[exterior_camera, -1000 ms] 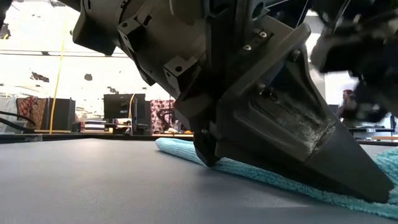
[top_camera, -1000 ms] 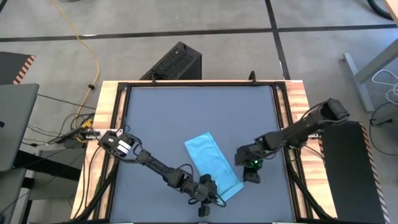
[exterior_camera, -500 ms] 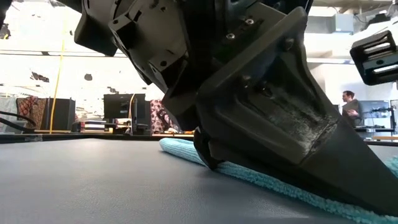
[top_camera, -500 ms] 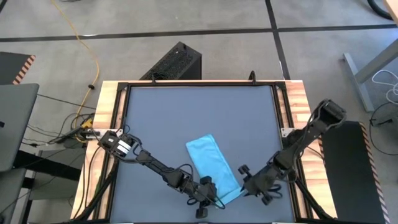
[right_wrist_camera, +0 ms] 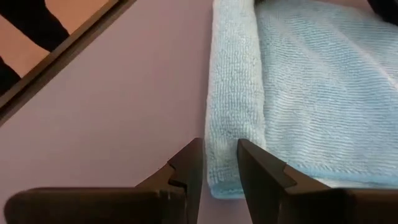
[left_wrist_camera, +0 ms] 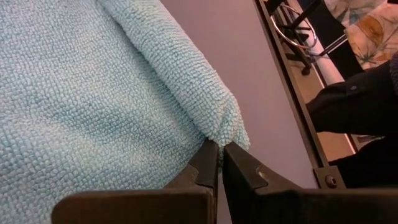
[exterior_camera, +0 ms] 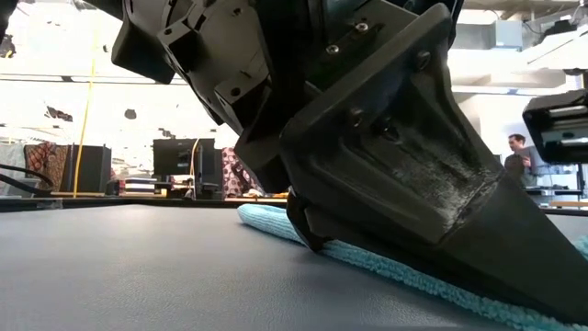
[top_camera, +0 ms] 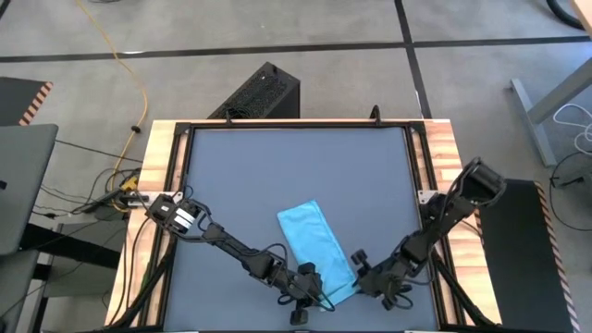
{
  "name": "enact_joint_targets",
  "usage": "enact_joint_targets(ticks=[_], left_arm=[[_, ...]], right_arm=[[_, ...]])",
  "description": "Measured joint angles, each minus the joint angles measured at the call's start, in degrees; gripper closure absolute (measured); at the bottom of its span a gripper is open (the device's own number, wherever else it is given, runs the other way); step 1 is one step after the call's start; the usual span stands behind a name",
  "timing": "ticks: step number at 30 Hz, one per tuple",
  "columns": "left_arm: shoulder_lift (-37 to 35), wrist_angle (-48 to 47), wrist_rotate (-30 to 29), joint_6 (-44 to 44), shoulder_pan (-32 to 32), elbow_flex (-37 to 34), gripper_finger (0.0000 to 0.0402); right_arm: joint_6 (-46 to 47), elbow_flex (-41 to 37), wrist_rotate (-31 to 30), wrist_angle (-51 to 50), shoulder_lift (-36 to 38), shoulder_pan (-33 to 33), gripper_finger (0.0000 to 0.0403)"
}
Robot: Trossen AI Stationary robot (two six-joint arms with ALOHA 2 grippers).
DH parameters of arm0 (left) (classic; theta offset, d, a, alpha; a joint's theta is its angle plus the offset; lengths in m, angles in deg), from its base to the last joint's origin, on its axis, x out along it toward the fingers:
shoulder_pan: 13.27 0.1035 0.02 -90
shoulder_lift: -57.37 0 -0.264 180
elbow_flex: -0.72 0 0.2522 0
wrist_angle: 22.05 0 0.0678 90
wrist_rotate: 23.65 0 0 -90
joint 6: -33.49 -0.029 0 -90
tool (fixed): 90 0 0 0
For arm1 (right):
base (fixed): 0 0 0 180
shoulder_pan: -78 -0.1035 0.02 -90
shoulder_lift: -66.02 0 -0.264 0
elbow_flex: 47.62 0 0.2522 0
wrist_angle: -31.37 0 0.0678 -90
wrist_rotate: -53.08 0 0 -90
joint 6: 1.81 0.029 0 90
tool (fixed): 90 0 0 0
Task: Roll towel into tight, uniform cylinder
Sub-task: Roll the blue microfiber cloth
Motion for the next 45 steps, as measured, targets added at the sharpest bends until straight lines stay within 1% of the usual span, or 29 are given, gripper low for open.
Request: enact_joint_targets(ticks=[5, 9, 11, 13, 15, 17, 18, 20, 23, 28, 33, 38, 41, 45], left_arm=[[0.0, 0.0, 0.0, 0.1, 0.0, 0.0, 0.0401], [0.0, 1.3, 0.8, 0.3, 0.0, 0.0, 0.0401], [0.0, 1.6, 1.3, 0.5, 0.0, 0.0, 0.0401], [0.0, 2.6, 1.5, 1.2, 0.0, -0.2, 0.0401], [0.0, 7.4, 1.7, 3.0, 0.0, -1.7, 0.0401], [0.0, 15.0, 1.0, 5.9, -0.2, -4.7, 0.0401], [0.0, 18.2, 0.0, 7.5, -0.3, -6.1, 0.0401], [0.0, 21.6, -1.8, 10.3, -0.6, -8.4, 0.0401], [-0.1, 21.2, -2.3, 11.8, -0.6, -8.7, 0.0401], [-0.1, 20.7, -1.0, 9.3, -0.6, -8.8, 0.0393], [-0.2, 19.5, 2.7, 8.0, 0.0, -8.8, 0.0355], [-0.7, 18.9, 4.3, 5.1, 0.5, -8.9, 0.0318], [-1.6, 17.9, 2.1, 0.3, 0.3, -8.9, 0.0311], [-3.2, 13.4, -3.4, -4.2, 0.4, -9.1, 0.0313]], right_arm=[[0.5, 0.1, -0.1, 2.4, -2.7, 0.4, 0.0275], [1.4, 0.2, -0.2, 1.7, -4.0, 0.4, 0.028], [2.0, 0.2, -0.5, 1.0, -4.2, 0.4, 0.0295], [2.9, 0.3, -0.4, 0.4, -4.2, 0.5, 0.0321], [4.7, 0.3, 1.2, 0.1, -3.8, 0.8, 0.0356], [6.7, 0.2, 4.7, -0.4, -2.9, 1.8, 0.0384], [7.6, 0.2, 6.7, -0.5, -2.4, 2.4, 0.0388], [9.7, 0.1, 10.7, -1.4, -1.3, 3.7, 0.0383], [12.6, 0.1, 17.6, -3.0, -0.2, 6.3, 0.0381], [16.0, 0.1, 28.2, -3.6, 0.1, 10.9, 0.0389], [18.3, -0.1, 36.6, -3.7, 0.1, 15.9, 0.0388], [20.0, -0.1, 42.3, -2.7, 0.1, 21.1, 0.0388], [22.3, -0.1, 45.0, -2.4, 0.1, 23.5, 0.0388], [25.8, -0.1, 46.9, -2.8, 0.1, 25.5, 0.0387]])
